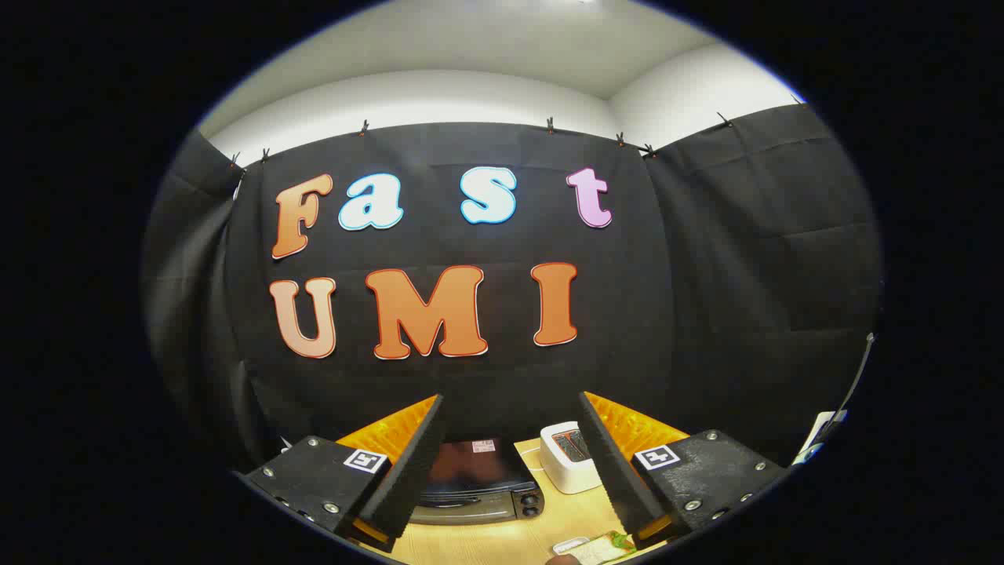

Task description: Open the toaster oven, put the food inside, and close the toaster oven door.

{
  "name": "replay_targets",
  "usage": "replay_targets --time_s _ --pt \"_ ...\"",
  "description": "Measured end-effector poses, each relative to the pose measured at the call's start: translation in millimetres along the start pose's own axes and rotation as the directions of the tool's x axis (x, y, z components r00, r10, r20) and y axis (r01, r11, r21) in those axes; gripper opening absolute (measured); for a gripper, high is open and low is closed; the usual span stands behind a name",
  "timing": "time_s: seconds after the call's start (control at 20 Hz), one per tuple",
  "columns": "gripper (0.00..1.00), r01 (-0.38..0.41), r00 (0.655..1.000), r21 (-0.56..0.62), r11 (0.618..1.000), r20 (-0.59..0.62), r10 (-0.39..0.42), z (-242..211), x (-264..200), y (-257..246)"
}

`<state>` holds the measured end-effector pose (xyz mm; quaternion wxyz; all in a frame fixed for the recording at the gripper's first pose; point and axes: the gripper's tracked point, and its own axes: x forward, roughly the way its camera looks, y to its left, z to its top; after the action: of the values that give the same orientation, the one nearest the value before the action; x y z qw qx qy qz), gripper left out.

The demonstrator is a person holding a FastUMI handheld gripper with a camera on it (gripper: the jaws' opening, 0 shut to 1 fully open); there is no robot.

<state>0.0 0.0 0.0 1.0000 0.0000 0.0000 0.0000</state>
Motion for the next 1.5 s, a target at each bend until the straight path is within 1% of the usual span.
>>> replay_targets --time_s 0.7,0.95,1.05,1.15,1.4,1.5 --pt "0.99 -0.032 0.999 -0.022 0.999 -0.013 0.032 -0.2 1.3 16.1" --pt "0.99 -0.059 0.998 -0.045 0.997 -0.011 0.059 -9.5 13.0 35.2" --pt "0.99 -0.08 0.997 -0.055 0.995 -0.022 0.079 -25.6 21.5 45.8" --pt "0.99 -0.117 0.993 -0.046 0.992 -0.041 0.115 -48.6 31.8 61.9" --pt "0.99 -0.221 0.972 -0.027 0.975 -0.087 0.218 -119.9 63.7 101.0" --pt "0.99 -0.215 0.971 -0.049 0.975 -0.116 0.208 -152.8 80.2 103.9"
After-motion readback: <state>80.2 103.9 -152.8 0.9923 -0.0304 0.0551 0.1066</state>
